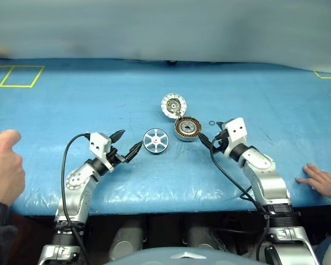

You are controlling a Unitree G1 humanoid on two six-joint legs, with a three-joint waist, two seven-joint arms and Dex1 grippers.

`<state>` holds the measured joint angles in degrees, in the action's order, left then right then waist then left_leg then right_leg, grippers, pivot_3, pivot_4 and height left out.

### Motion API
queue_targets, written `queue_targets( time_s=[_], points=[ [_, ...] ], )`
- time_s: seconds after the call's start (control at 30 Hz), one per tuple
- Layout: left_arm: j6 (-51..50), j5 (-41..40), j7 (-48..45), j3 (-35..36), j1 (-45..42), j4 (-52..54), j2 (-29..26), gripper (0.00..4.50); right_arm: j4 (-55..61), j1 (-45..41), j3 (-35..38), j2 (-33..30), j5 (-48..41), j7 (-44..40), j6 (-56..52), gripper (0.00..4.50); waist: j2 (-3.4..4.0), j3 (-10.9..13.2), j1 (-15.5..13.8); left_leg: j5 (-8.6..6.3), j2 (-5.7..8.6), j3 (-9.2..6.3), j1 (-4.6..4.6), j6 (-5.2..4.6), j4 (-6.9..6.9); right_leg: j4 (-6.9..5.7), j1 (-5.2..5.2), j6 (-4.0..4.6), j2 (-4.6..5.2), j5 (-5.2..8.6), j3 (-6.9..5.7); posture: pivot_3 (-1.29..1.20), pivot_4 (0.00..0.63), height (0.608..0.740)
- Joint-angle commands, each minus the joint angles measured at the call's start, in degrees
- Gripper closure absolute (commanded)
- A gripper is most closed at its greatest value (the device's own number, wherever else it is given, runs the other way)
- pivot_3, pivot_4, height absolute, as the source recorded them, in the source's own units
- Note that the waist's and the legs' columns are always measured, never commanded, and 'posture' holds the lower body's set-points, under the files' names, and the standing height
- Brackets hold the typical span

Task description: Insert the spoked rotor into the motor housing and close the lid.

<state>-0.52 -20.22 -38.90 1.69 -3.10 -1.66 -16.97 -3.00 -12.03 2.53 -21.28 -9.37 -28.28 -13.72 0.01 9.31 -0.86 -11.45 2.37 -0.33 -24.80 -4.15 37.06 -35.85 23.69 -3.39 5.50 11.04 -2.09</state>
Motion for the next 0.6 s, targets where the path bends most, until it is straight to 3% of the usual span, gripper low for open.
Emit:
queue_targets(
  time_s=[0.03, 0.6],
  points=[
    [0.59, 0.17, -0.12, 0.26, -0.07, 1.69, -0.27, 0.00, 0.48, -0.70, 0.70, 0.04, 0.05, 0.46, 1.78, 0.03, 0.00, 0.00, 0.01, 0.00, 0.00, 0.00, 0.00, 0.00, 0.00, 0.00, 0.00, 0.00, 0.00, 0.00, 0.00, 0.00, 0.150, 0.740],
    [0.74, 1.03, 0.87, -0.66, 0.19, 2.15, 0.52, 0.00, 1.37, -0.30, -0.33, 1.06, -0.68, -0.09, 2.01, 0.03, 0.00, 0.00, 0.03, 0.02, 0.00, 0.00, 0.00, -0.03, 0.00, 0.00, 0.00, 0.01, -0.01, -0.01, 0.00, 0.00, 0.150, 0.740]
  ],
)
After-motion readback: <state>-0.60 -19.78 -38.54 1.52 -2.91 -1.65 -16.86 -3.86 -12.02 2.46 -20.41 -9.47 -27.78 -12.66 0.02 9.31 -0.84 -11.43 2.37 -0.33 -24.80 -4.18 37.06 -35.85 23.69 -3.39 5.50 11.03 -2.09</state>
